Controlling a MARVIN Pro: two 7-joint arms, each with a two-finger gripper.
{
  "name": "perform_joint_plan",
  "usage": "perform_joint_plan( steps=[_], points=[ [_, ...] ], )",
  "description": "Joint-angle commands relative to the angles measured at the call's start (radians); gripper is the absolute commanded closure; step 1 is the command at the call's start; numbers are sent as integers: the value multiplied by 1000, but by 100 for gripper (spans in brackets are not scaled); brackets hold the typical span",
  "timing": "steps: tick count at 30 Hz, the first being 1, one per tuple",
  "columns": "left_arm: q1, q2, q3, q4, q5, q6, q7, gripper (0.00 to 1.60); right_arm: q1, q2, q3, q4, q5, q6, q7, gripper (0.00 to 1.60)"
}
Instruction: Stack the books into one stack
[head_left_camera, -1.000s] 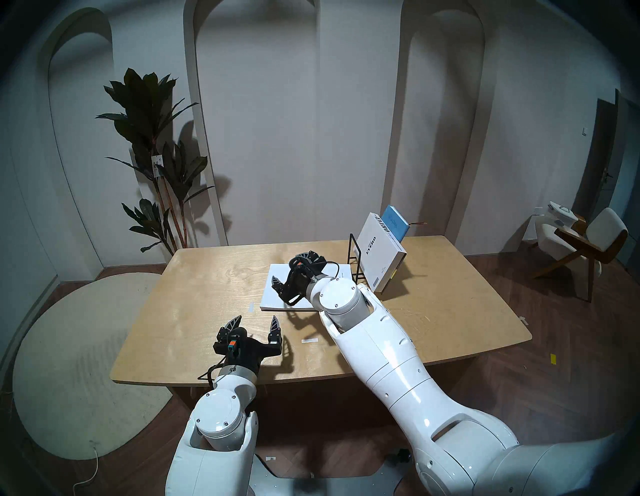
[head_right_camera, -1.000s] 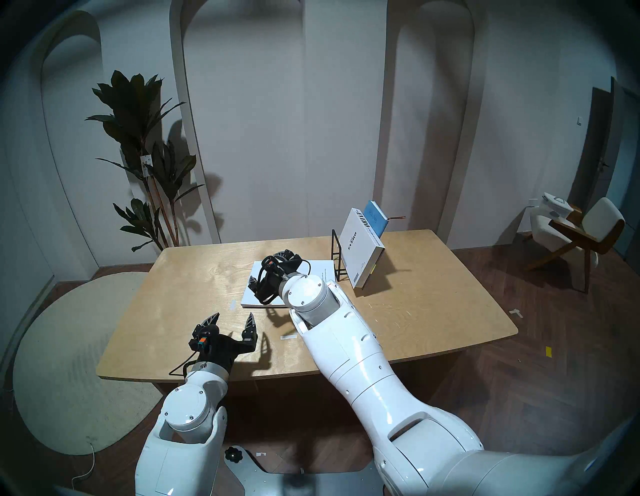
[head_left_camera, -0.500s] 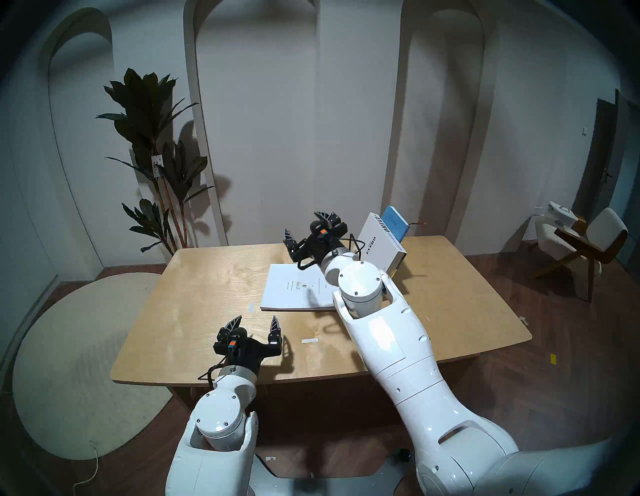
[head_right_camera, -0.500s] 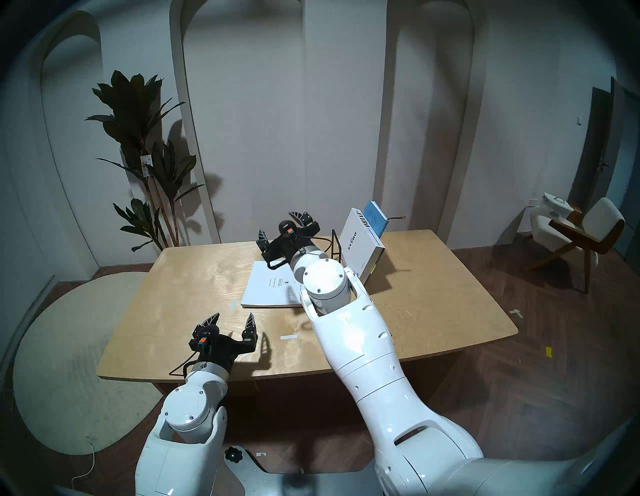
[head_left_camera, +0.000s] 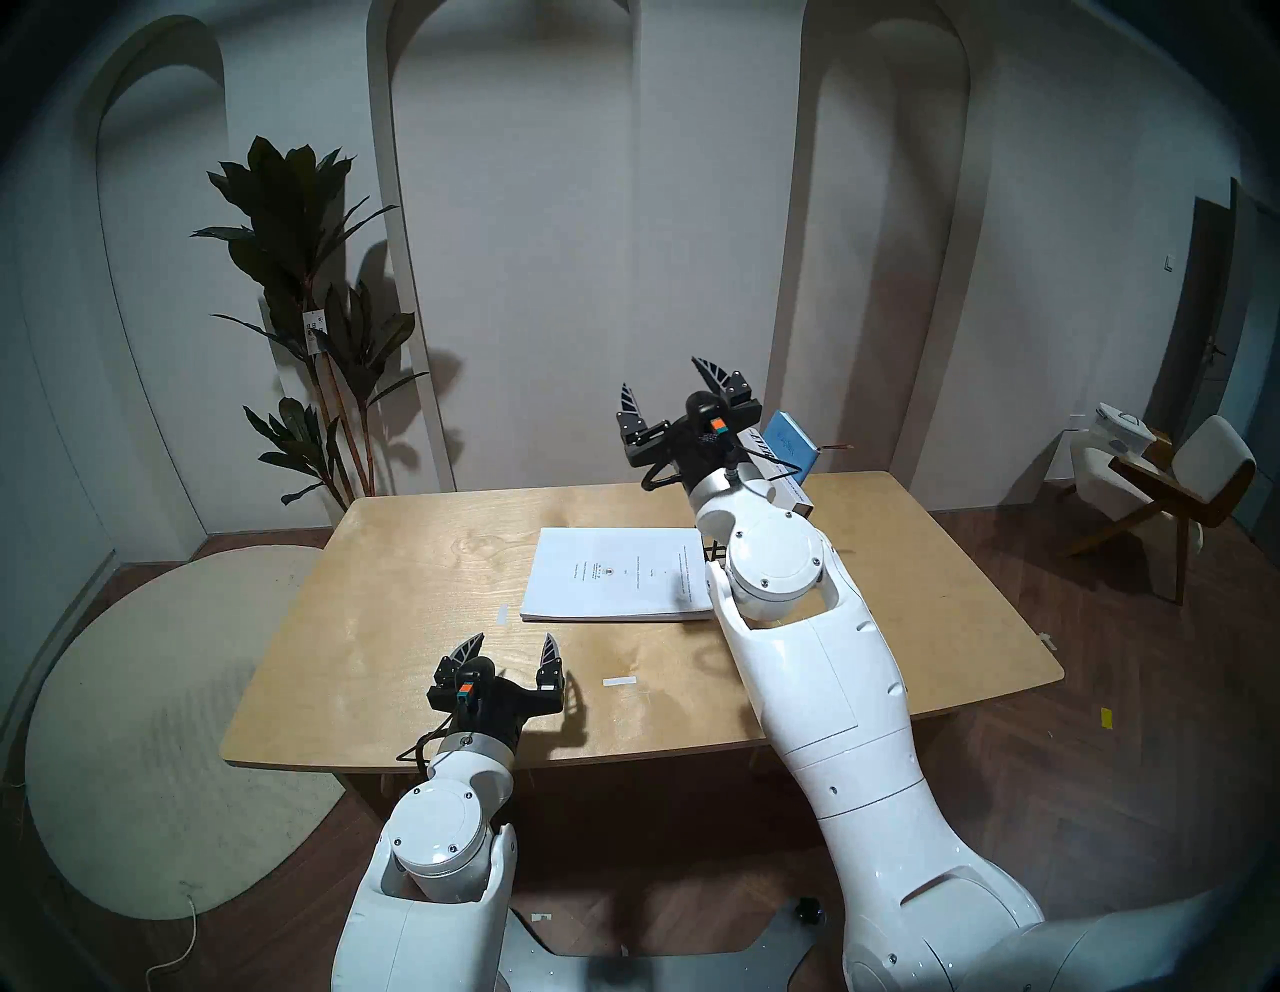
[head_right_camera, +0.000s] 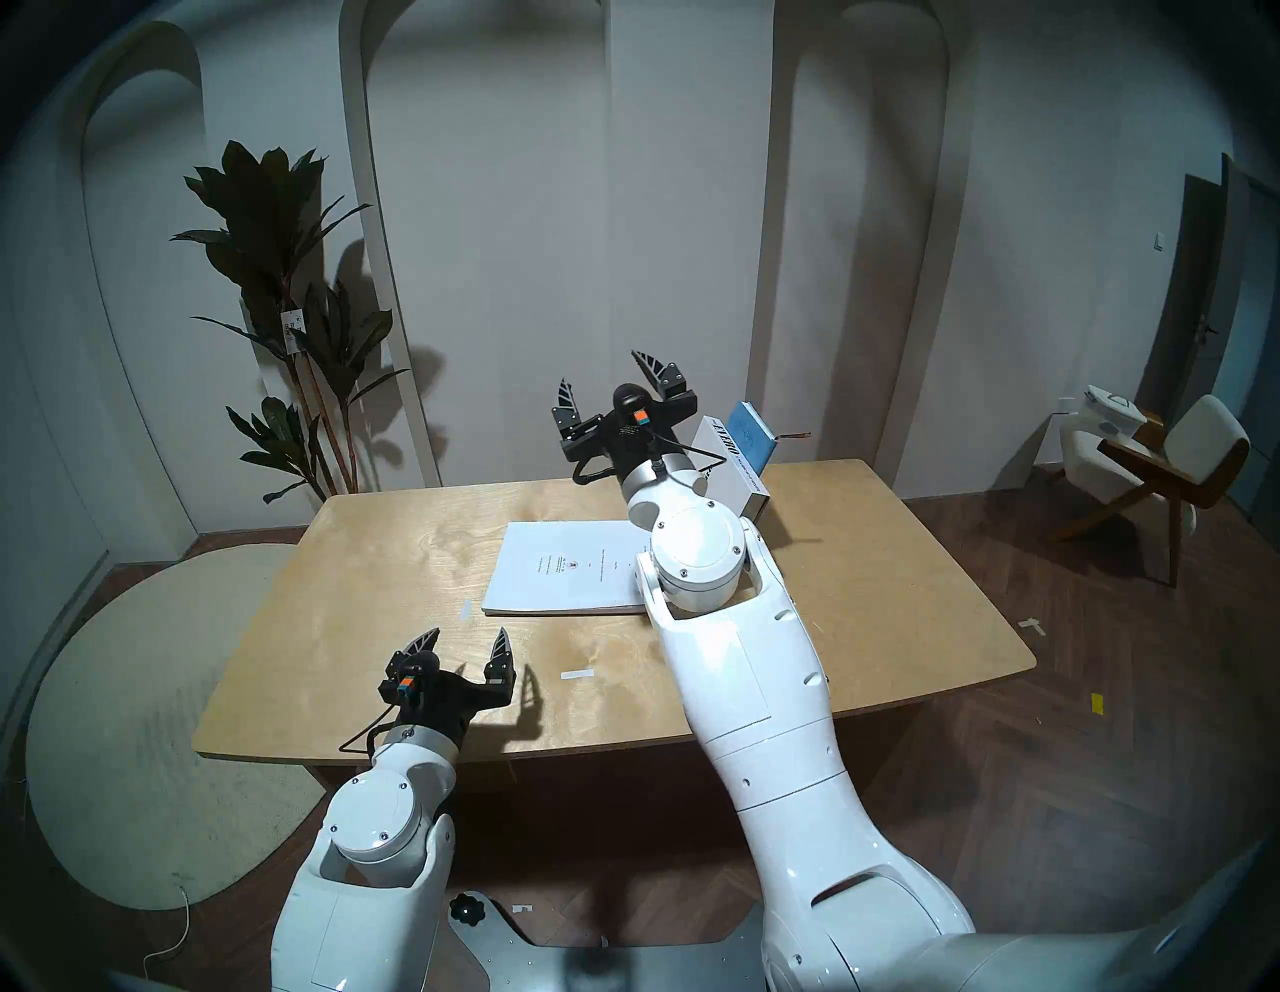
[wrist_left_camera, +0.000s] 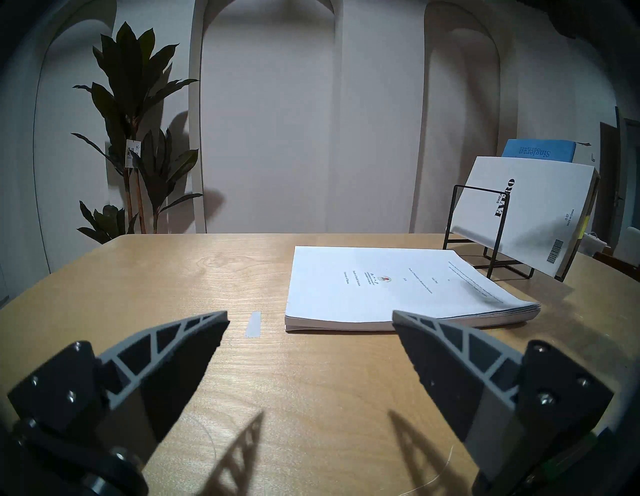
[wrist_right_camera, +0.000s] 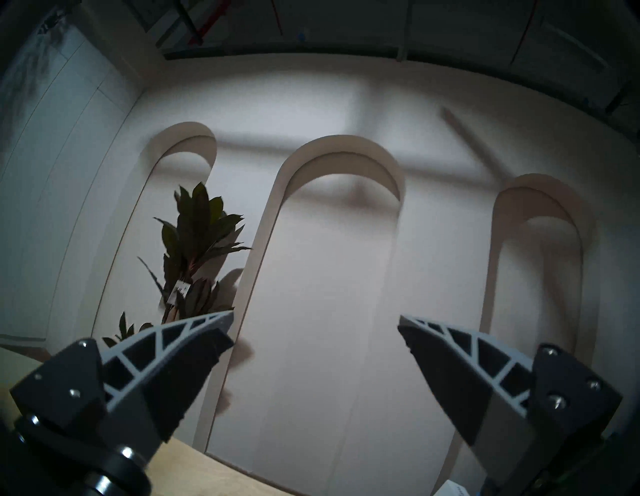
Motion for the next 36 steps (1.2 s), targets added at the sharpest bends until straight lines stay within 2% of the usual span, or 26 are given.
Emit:
perform_joint_plan(
  steps=[1,11,15,19,22,25,27,36],
  points=[
    [-10,2,0,-15,0,-5,0,0,-83,15,24,-122,5,-52,-37,0],
    [-11,2,0,-10,0,-5,0,0,-211,36,45,-240,2,-99,-98,0],
    [-12,2,0,-10,0,-5,0,0,-274,47,53,-297,1,-105,-131,0],
    [-12,2,0,-9,0,-5,0,0,-304,50,58,-324,1,-106,-155,0],
    [-13,2,0,-7,0,-6,0,0,-364,52,69,-380,8,-102,-195,0],
    [-13,2,0,-7,0,-6,0,0,-386,55,80,-390,12,-98,-218,0],
    [-13,2,0,-7,0,-6,0,0,-427,56,105,-405,20,-88,-263,0],
    [-14,2,0,-9,-1,-7,0,0,-529,46,198,-380,64,-49,-395,0]
  ],
)
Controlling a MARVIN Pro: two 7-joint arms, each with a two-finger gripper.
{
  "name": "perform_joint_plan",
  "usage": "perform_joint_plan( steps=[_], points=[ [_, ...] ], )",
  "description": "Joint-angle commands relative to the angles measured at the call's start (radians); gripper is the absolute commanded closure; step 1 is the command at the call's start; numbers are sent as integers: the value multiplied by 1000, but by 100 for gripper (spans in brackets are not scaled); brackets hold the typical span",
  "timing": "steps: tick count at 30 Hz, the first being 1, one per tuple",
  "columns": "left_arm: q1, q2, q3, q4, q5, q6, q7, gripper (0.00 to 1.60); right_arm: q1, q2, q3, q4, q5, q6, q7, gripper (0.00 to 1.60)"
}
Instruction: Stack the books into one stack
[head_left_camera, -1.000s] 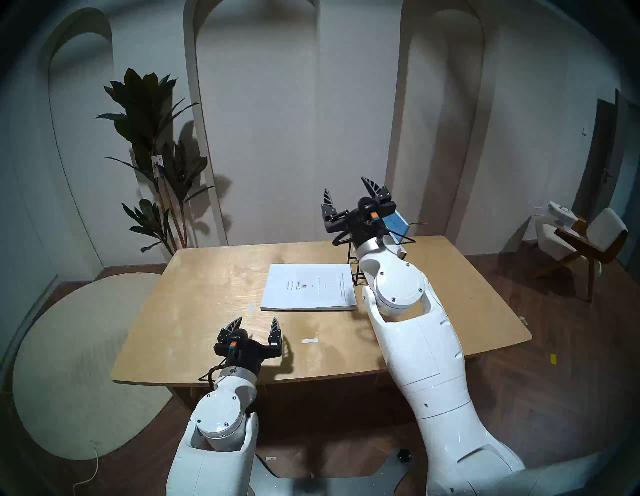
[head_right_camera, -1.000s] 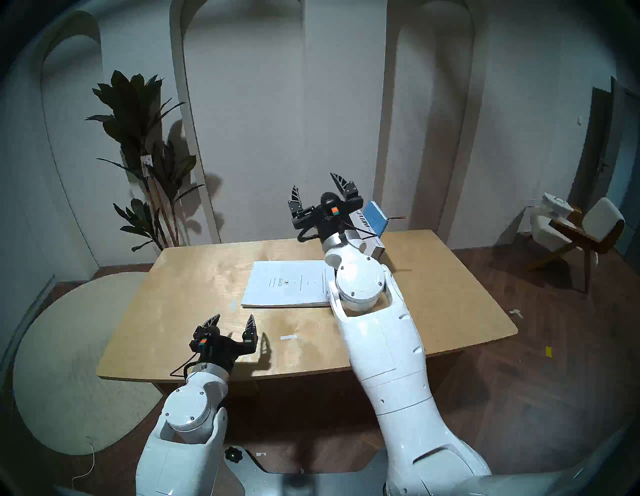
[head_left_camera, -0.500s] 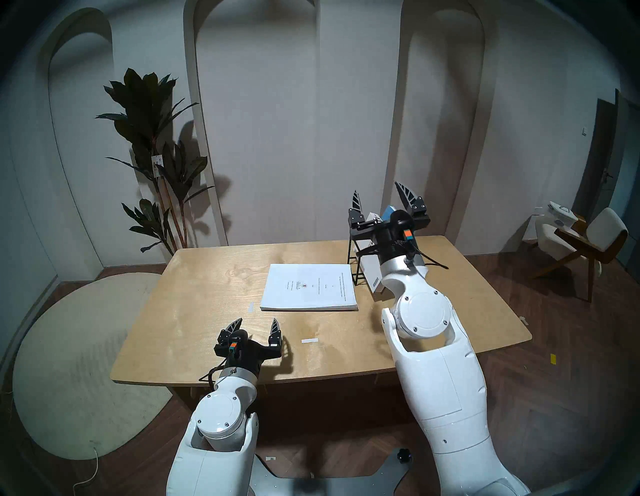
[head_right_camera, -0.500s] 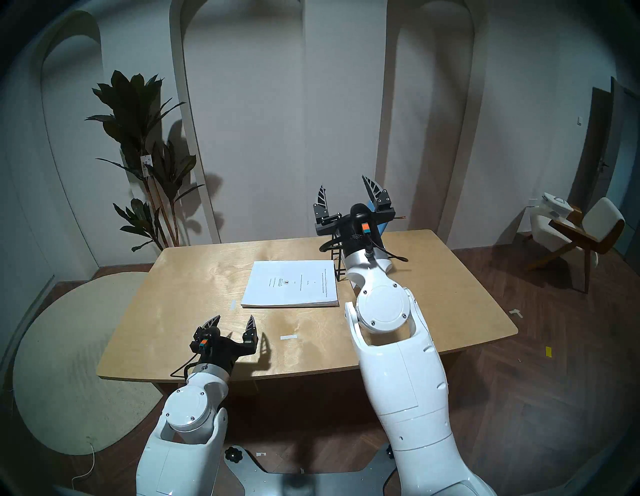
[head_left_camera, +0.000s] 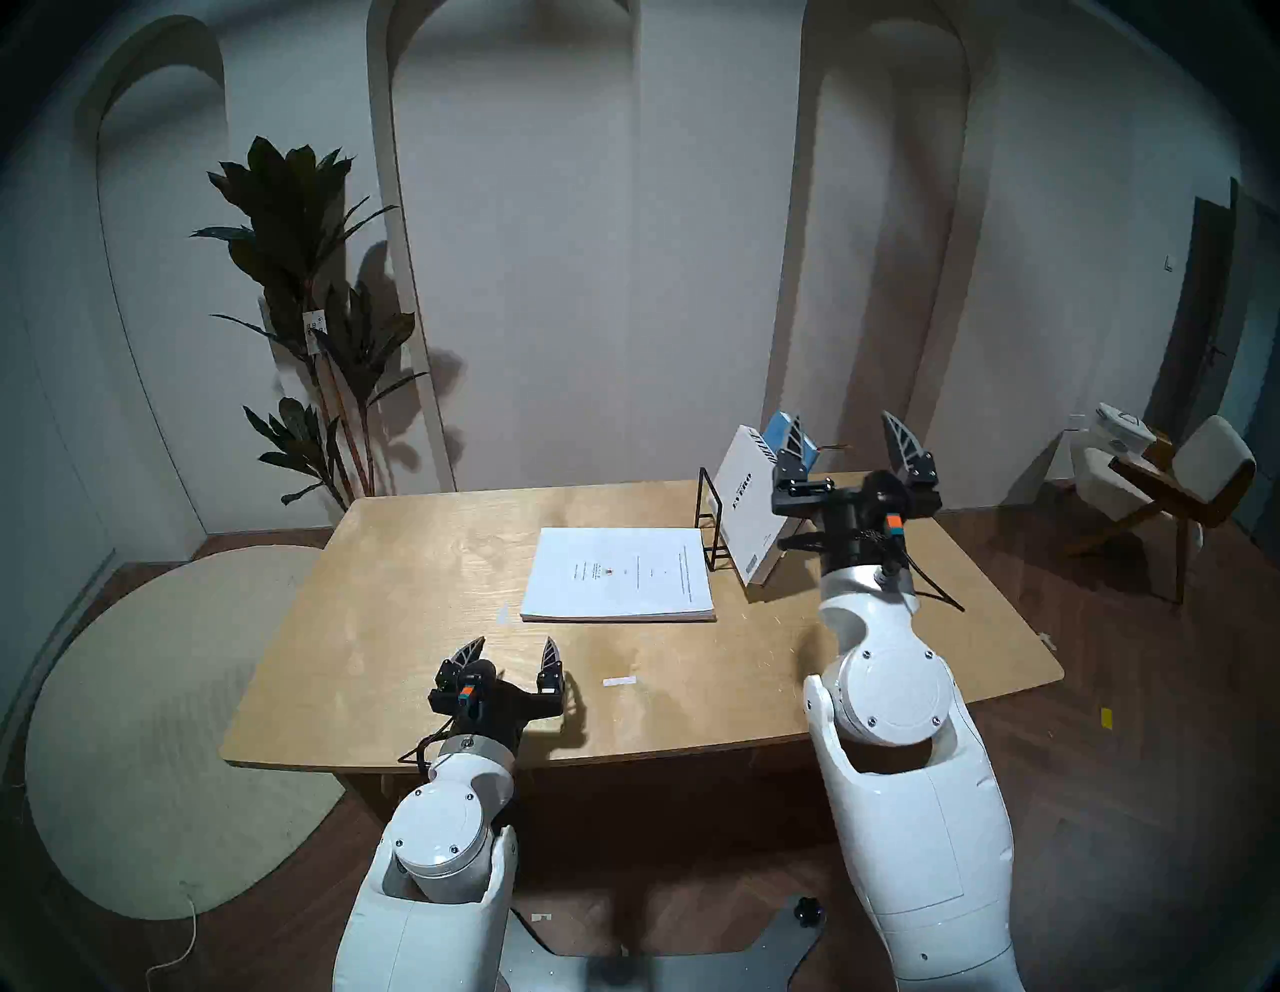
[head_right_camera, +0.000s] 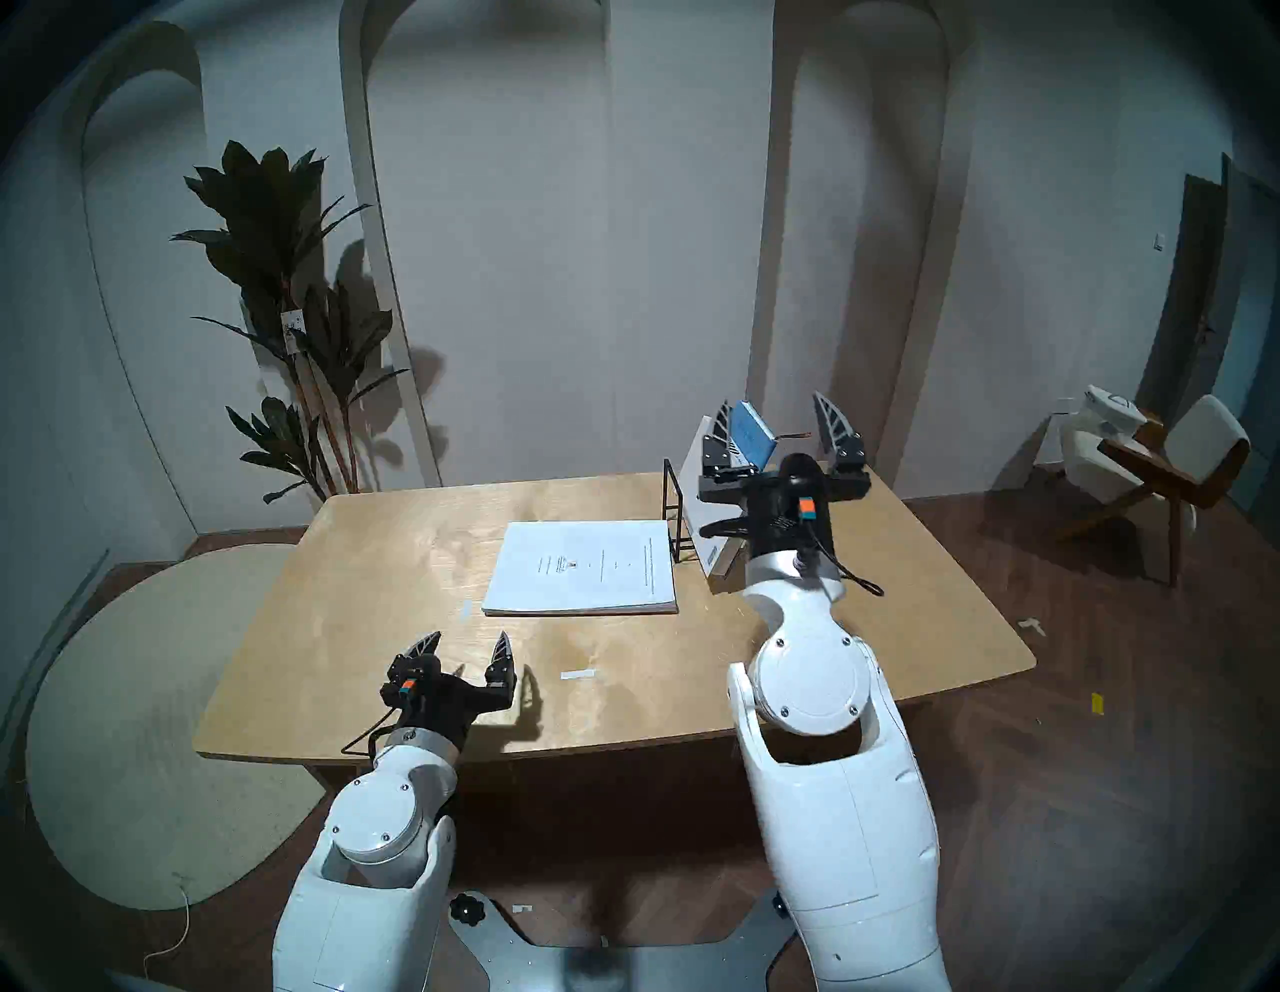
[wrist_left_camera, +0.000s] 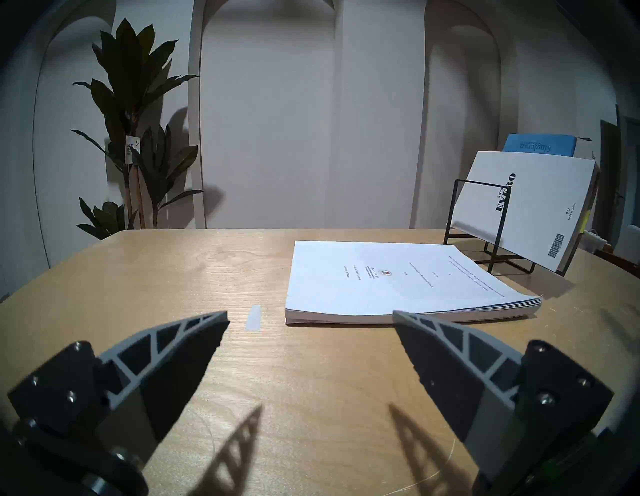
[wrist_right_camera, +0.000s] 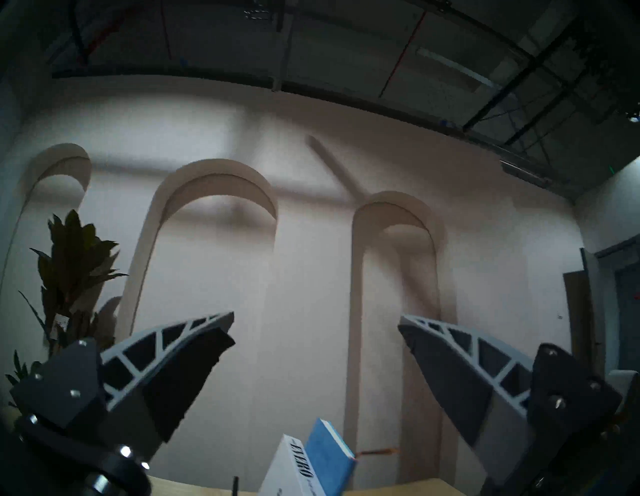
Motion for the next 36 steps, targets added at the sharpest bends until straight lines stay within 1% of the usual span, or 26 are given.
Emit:
perform_joint_plan(
  steps=[1,3,4,6,7,8,10,12,14,16,17,18,19,21,22,23,24,25,26,27,28,29,31,33,34,36],
  points=[
    [-12,2,0,-22,-1,-7,0,0,-108,-16,66,-8,36,36,-100,0],
    [-11,2,1,-24,-1,-8,0,0,-162,-22,80,-26,55,53,-148,0],
    [-11,2,1,-25,-1,-8,0,0,-150,-21,83,-23,62,61,-165,0],
    [-11,2,1,-27,-1,-8,0,0,-201,-25,85,-59,72,68,-193,0],
    [-10,2,1,-28,-1,-8,0,0,-190,-24,86,-59,80,74,-208,0],
    [-9,2,1,-31,-1,-9,0,0,-228,-28,92,-89,91,87,-237,0],
    [-8,2,1,-33,-1,-9,0,0,-243,-31,100,-104,111,102,-257,0],
    [-6,3,2,-37,-2,-9,1,0,-302,-41,119,-137,141,130,-258,0],
    [-5,2,2,-39,-2,-8,1,0,-297,-44,132,-130,156,146,-255,0],
    [-3,2,2,-41,-2,-7,1,0,-317,-29,158,-136,202,177,-217,0],
    [-2,2,2,-43,-3,-6,2,0,-324,5,173,-143,234,198,-173,0],
    [-2,3,2,-44,-3,-6,2,0,-317,22,185,-140,253,206,-152,0],
    [-2,3,2,-44,-3,-6,2,0,-317,22,185,-140,253,206,-152,0],
    [-1,3,2,-44,-3,-6,2,0,-284,34,226,-116,304,232,-128,0],
    [-2,2,2,-43,-2,-6,2,0,-246,56,270,-77,344,258,-99,0],
    [-2,2,2,-43,-2,-6,2,0,-246,56,270,-77,344,258,-99,0],
    [-2,2,2,-43,-2,-6,1,0,-231,75,283,-57,338,262,-91,0],
    [-3,2,2,-42,-2,-6,1,0,-218,112,293,-29,321,256,-67,0],
    [-3,2,2,-42,-2,-6,1,0,-205,116,306,-13,311,259,-37,0],
    [-3,2,2,-41,-2,-6,1,0,-195,117,306,-8,273,262,-31,0],
    [-3,3,2,-41,-2,-6,1,0,-190,181,300,-1,294,254,-1,0],
    [-3,2,2,-41,-2,-6,1,0,-171,142,314,-1,278,260,10,0],
    [-3,2,2,-41,-2,-6,1,0,-149,178,327,19,289,265,45,0],
    [-3,2,2,-41,-2,-6,1,0,-135,186,337,36,280,265,73,0],
    [-3,3,2,-42,-2,-6,1,0,-135,215,331,45,293,258,92,0],
    [-3,2,2,-42,-2,-6,1,0,-132,209,336,49,287,256,109,0]
  ],
)
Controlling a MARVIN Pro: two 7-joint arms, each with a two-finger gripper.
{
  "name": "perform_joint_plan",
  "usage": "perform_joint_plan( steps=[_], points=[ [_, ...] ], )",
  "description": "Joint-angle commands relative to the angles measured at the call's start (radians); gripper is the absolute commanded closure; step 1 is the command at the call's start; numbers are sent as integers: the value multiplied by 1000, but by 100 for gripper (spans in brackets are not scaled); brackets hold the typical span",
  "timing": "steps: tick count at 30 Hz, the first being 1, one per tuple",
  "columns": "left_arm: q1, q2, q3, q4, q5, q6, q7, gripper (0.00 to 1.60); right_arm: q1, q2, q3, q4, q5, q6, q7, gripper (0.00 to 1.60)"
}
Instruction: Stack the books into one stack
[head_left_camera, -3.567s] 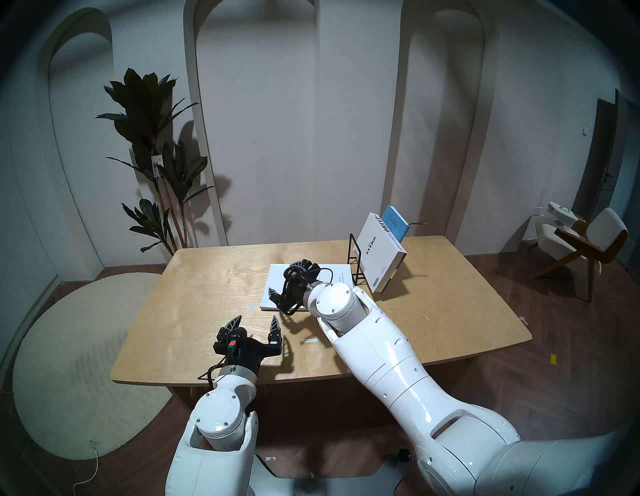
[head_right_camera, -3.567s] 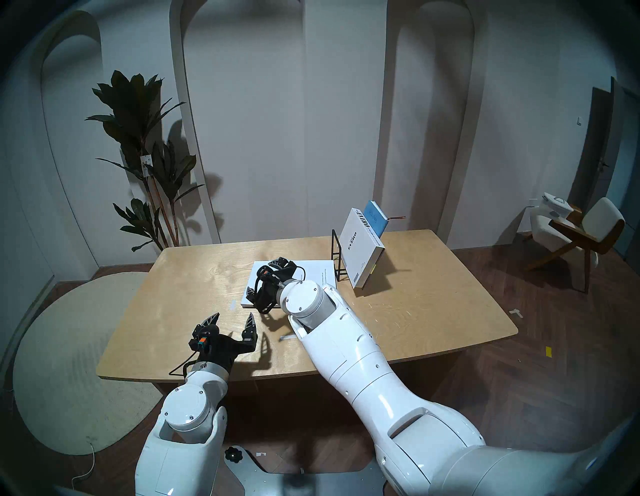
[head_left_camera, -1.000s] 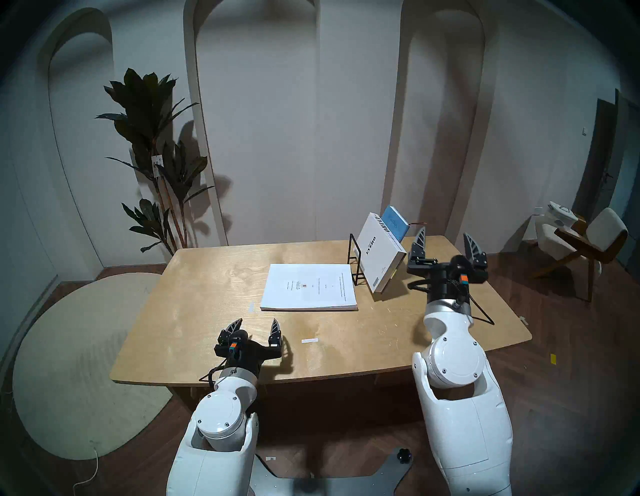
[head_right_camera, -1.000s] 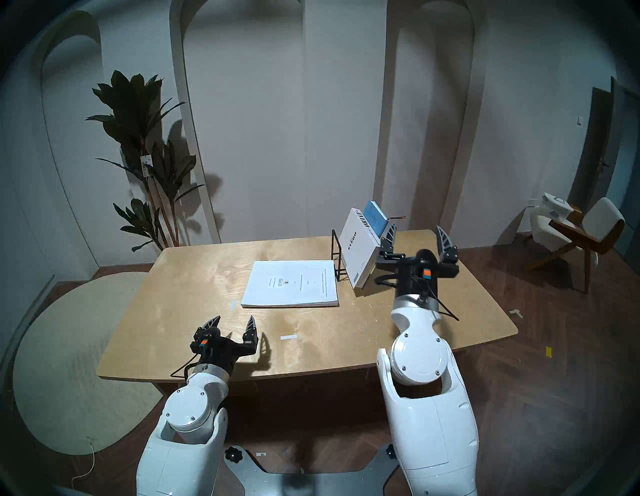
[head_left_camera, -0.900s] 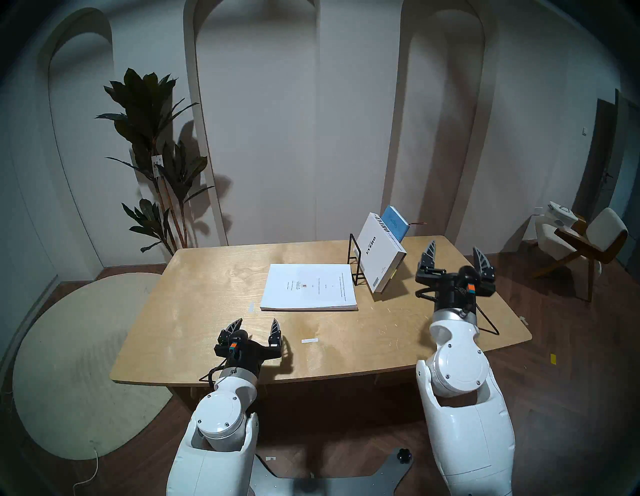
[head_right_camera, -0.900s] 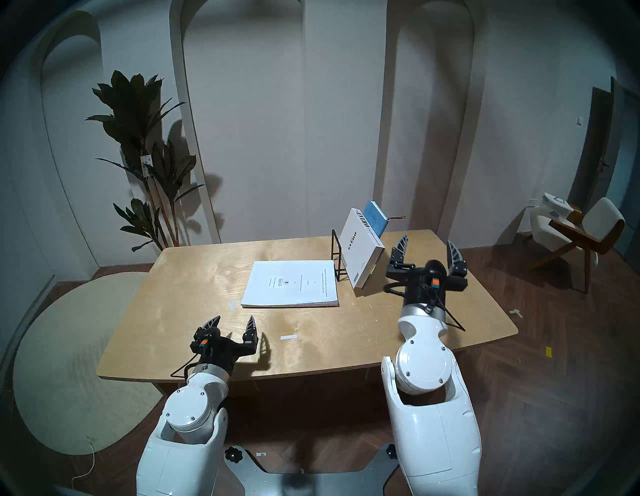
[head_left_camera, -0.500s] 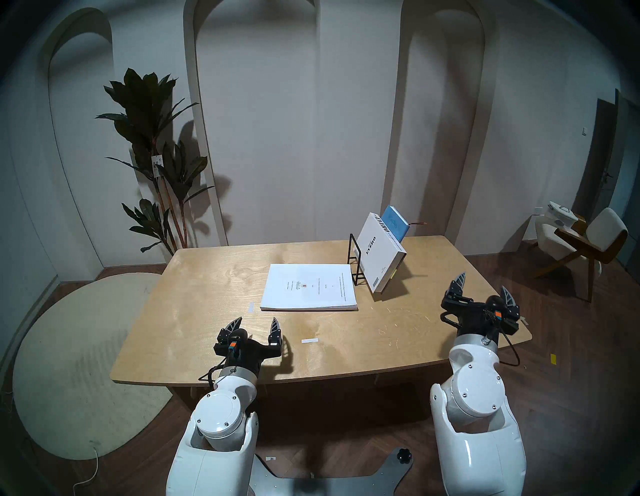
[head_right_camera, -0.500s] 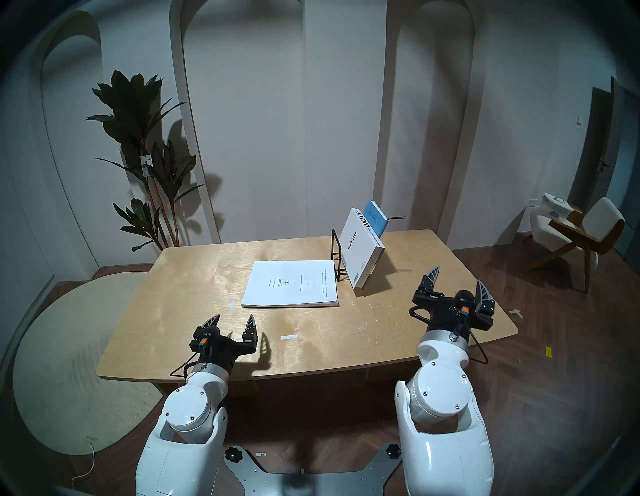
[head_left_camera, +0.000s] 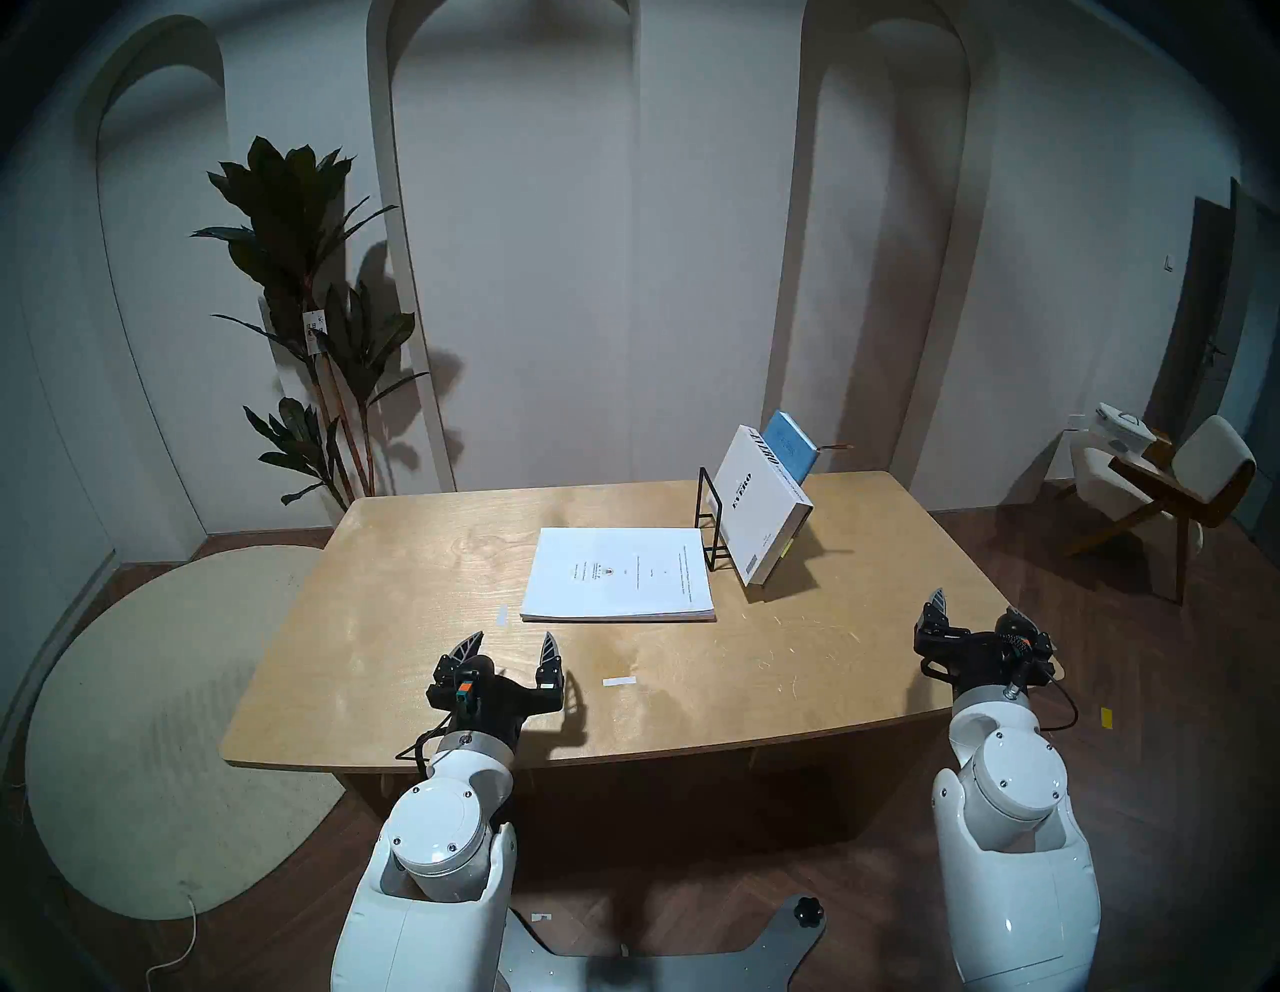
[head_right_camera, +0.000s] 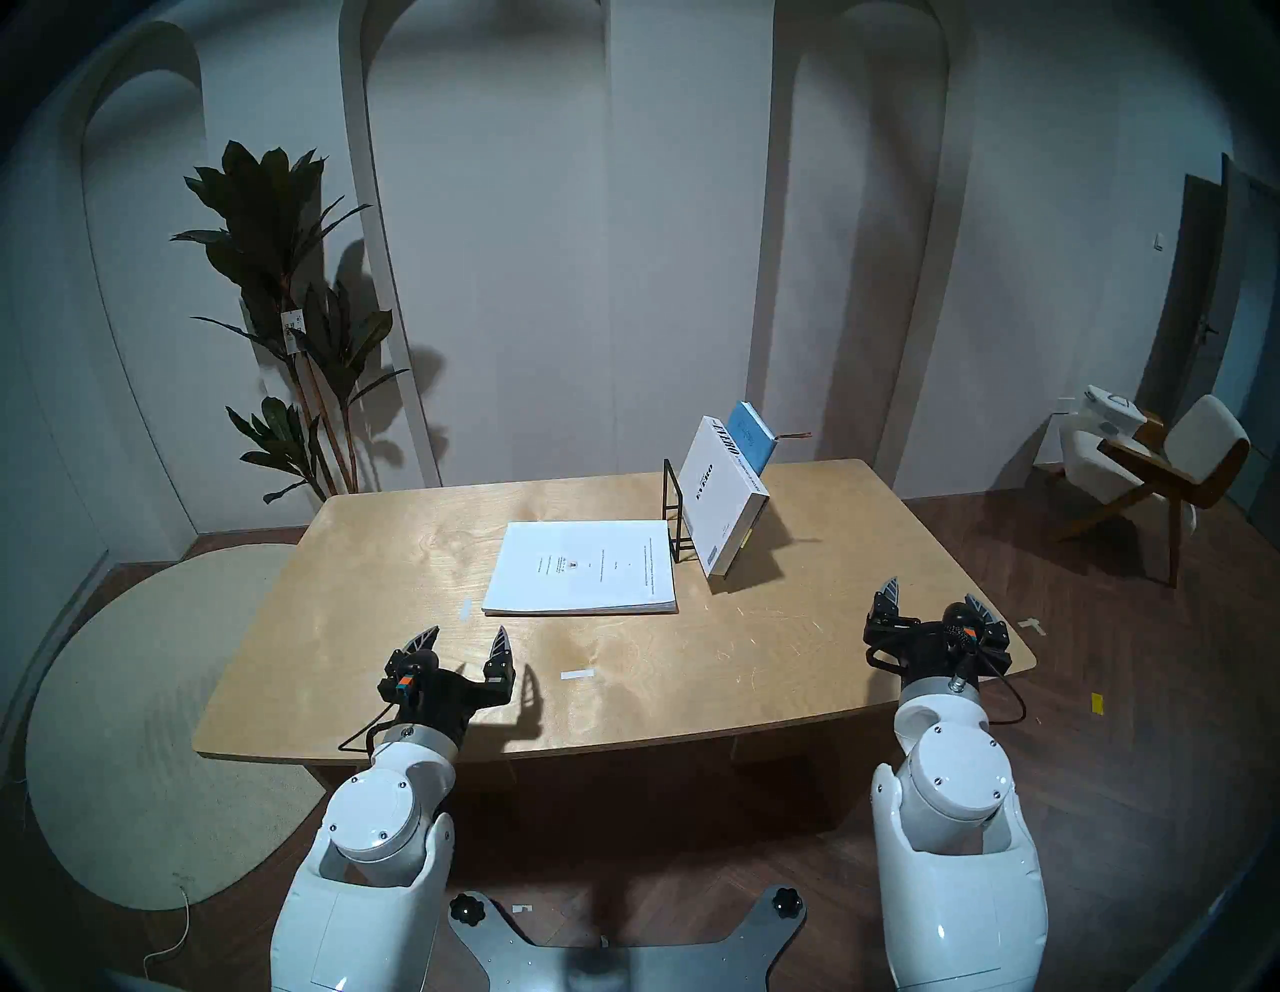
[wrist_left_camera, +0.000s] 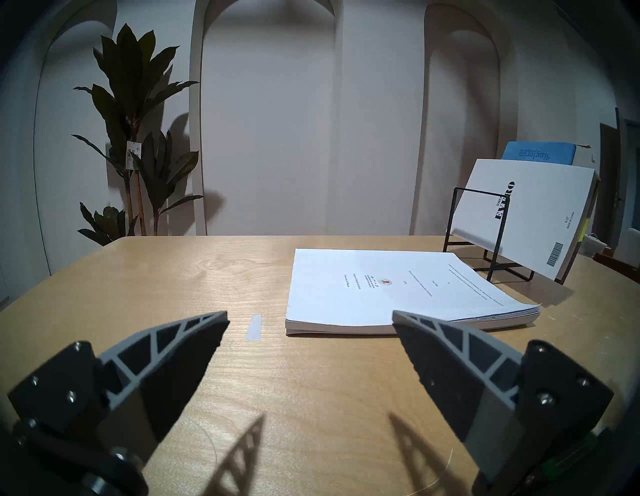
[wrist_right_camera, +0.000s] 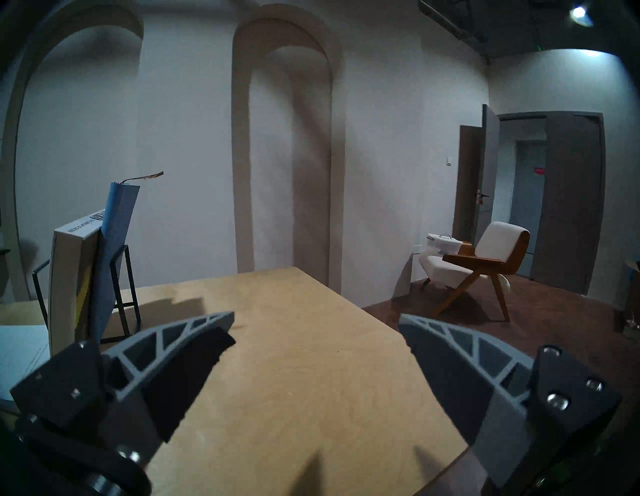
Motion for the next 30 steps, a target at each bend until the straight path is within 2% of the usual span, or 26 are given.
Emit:
perform_joint_plan(
  steps=[1,7,8,11,12,14,20,24,25,30],
  points=[
    [-4,2,2,-26,-2,-5,1,0,72,100,18,17,19,-21,107,0],
    [-2,2,2,-28,-2,-4,2,0,90,93,22,59,42,-22,149,0],
    [-6,7,2,-31,-3,7,-12,0,91,92,23,60,43,-23,153,0],
    [-34,31,2,-58,-84,67,-110,0,92,91,24,61,43,-22,154,0],
    [-42,28,6,-66,-81,63,-108,0,92,91,24,62,43,-22,155,0],
    [-58,38,25,-89,-72,54,-125,0,93,91,24,62,44,-21,157,0],
    [-141,36,98,-135,-85,111,-191,0,94,91,26,64,48,-18,163,0],
    [-167,44,141,-164,-79,133,-202,0,95,92,27,66,51,-18,166,0],
    [-183,48,167,-172,-93,167,-216,0,95,93,27,66,52,-18,168,0],
    [-235,52,229,-169,-98,238,-222,0,96,94,28,68,55,-18,172,0]
  ],
)
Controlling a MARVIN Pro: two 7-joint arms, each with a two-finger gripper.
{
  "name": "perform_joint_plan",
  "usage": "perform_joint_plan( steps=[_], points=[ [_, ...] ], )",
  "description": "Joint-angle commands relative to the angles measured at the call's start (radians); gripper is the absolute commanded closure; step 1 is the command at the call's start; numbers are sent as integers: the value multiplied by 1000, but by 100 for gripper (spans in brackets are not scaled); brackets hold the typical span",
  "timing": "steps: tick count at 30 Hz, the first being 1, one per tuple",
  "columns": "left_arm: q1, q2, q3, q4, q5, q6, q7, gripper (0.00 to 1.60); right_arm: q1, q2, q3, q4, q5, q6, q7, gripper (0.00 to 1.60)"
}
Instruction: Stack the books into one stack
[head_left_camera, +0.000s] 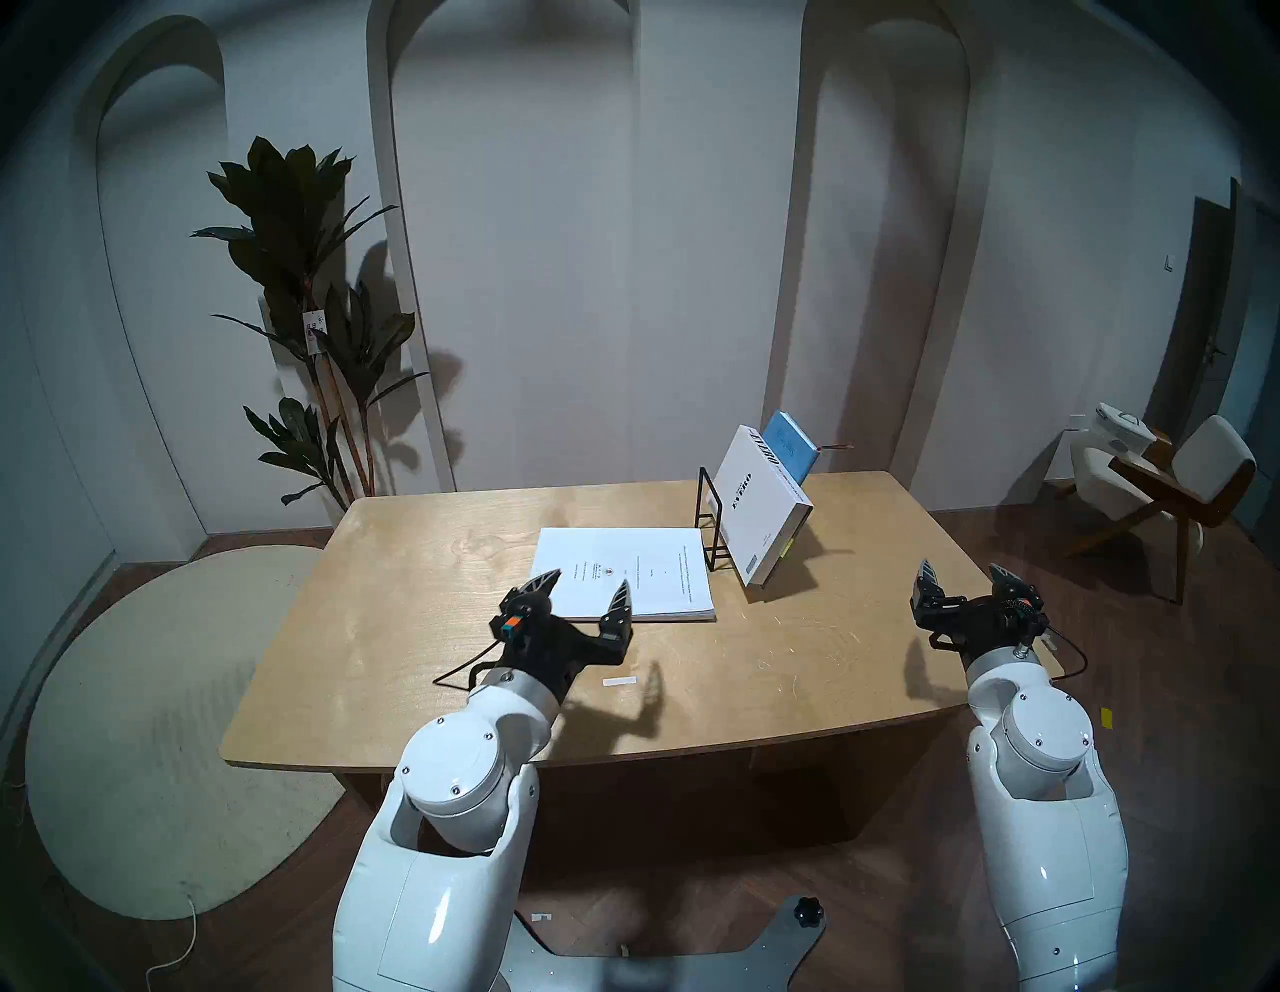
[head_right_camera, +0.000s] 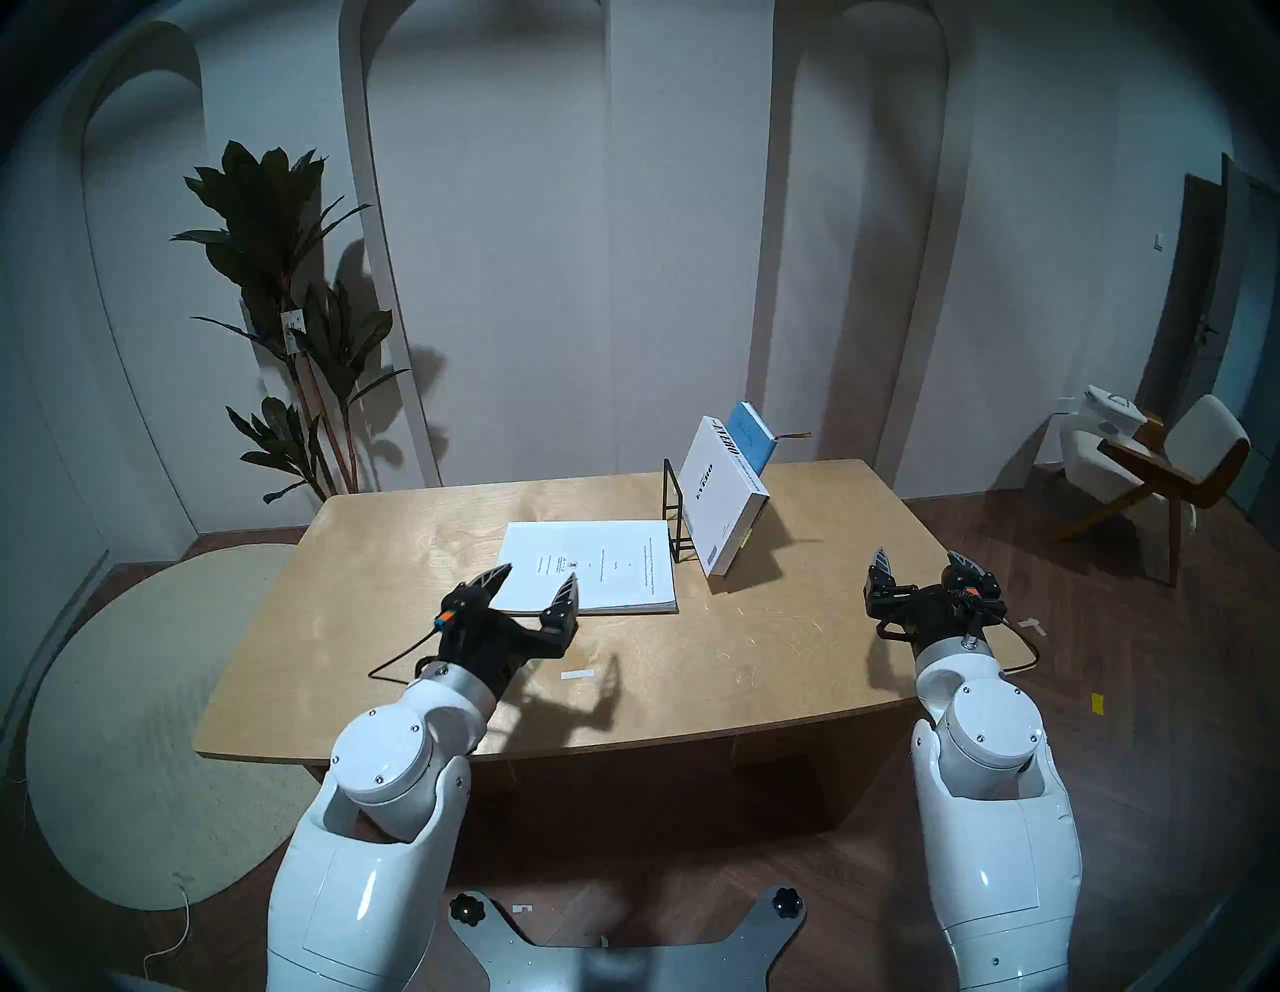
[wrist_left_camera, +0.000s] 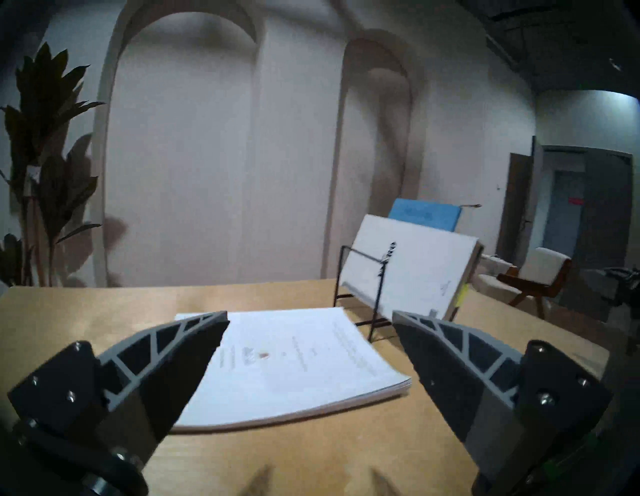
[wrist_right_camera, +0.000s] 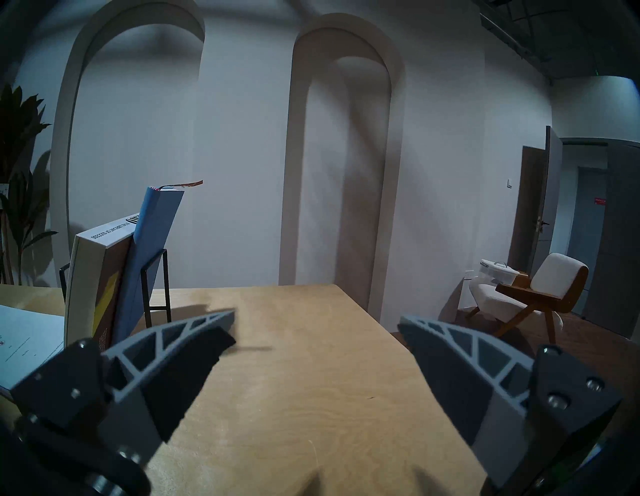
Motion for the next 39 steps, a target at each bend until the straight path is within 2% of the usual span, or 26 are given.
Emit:
perform_joint_plan(
  steps=[1,4,6,10,12,13,18,20,21,22,23,30,39],
  points=[
    [-119,4,92,-35,6,82,-24,0,12,4,2,-18,-2,-9,0,0],
    [-127,10,122,-38,19,99,-17,0,12,5,2,-17,-1,-9,2,0],
    [-170,10,164,-21,21,134,-17,0,13,5,3,-15,1,-8,4,0],
    [-212,8,215,-20,43,156,-5,0,13,6,3,-13,4,-7,7,0],
    [-194,14,222,-37,44,155,-4,0,14,6,3,-13,4,-7,8,0],
    [-225,8,236,-23,48,166,-3,0,14,7,4,-12,5,-7,9,0],
    [-276,-1,287,-7,62,190,5,0,15,8,4,-10,7,-7,13,0],
    [-267,4,302,-13,65,192,10,0,14,7,9,-1,9,-7,12,0],
    [-299,-5,317,6,69,202,14,0,14,10,11,5,8,-5,12,0],
    [-361,-25,340,45,72,222,18,0,17,14,11,18,6,-5,14,0],
    [-319,-10,338,20,72,213,20,0,21,16,11,27,6,-4,16,0],
    [-389,-40,380,92,76,247,41,0,78,29,-5,90,7,3,31,0],
    [-471,-83,419,191,72,286,71,0,114,39,-15,141,4,-4,43,0]
  ],
)
